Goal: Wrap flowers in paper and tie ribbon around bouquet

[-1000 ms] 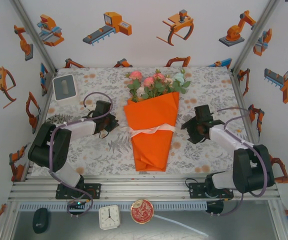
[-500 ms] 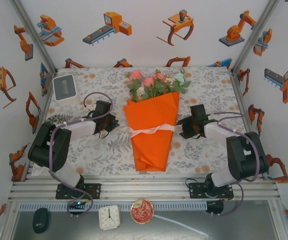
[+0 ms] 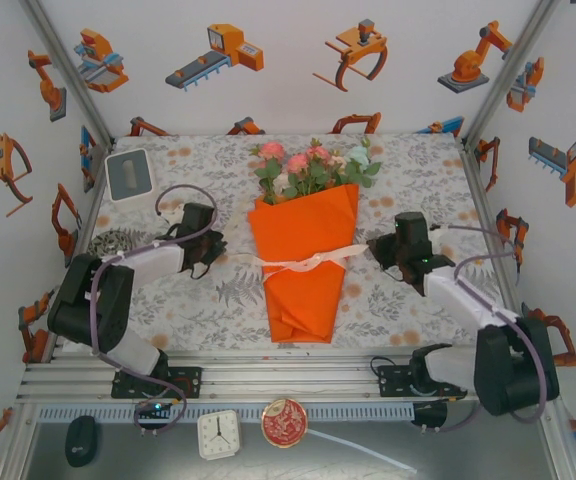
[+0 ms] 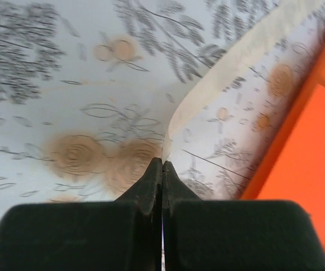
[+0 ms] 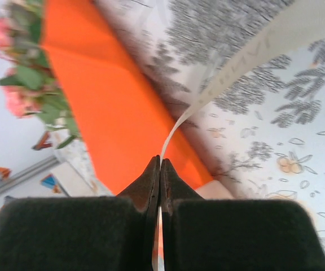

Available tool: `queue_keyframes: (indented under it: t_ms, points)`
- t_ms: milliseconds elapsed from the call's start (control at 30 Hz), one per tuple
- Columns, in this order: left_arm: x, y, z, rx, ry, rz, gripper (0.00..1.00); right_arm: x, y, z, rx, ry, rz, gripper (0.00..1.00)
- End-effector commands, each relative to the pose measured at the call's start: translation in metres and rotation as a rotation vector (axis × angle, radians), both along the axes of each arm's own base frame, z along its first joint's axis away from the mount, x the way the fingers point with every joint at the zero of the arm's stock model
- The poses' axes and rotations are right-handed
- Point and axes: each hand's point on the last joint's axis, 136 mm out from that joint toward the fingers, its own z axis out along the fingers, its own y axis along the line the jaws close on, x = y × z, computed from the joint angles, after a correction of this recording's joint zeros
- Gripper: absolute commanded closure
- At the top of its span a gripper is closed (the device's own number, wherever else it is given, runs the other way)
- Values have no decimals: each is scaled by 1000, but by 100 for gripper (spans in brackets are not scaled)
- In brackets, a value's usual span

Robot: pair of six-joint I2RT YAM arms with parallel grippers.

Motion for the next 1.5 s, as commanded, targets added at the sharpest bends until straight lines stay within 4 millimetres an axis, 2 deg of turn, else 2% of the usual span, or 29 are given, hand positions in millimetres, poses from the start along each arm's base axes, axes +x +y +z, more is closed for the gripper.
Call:
queue_keyframes:
  t_ms: [0, 67, 167, 400, 633, 767, 933, 1033, 1333, 1400, 1467]
  points:
    - [-12, 27, -5, 64, 21, 55, 100, 14, -27, 34, -101, -104, -74, 100]
    - [-16, 37, -7, 76, 29, 92, 100, 21, -38, 42, -103, -143, -108, 100]
    - [-23, 52, -9, 100, 39, 137, 100, 32, -54, 45, -75, -133, -135, 100]
    - [-38, 102, -14, 132, 63, 264, 100, 31, -98, 14, -70, 15, -206, 100]
    - [-46, 158, -6, 117, 58, 399, 100, 3, -164, -22, -160, 157, -356, 100]
    - [-52, 187, 1, 94, 48, 473, 100, -18, -201, -28, -172, 206, -464, 100]
    - [-57, 209, 1, 63, 42, 552, 100, -43, -233, -40, -79, 238, -602, 100]
    - [-60, 220, 1, 42, 40, 593, 100, -49, -244, -45, -23, 231, -635, 100]
    - [-70, 251, 7, 18, 10, 705, 100, -67, -255, -59, 139, 211, -731, 100]
    - [-67, 252, 10, 15, -3, 690, 100, -63, -256, -55, 134, 186, -703, 100]
    - [-52, 243, 22, 4, -61, 606, 100, -40, -250, -40, 115, 89, -585, 100]
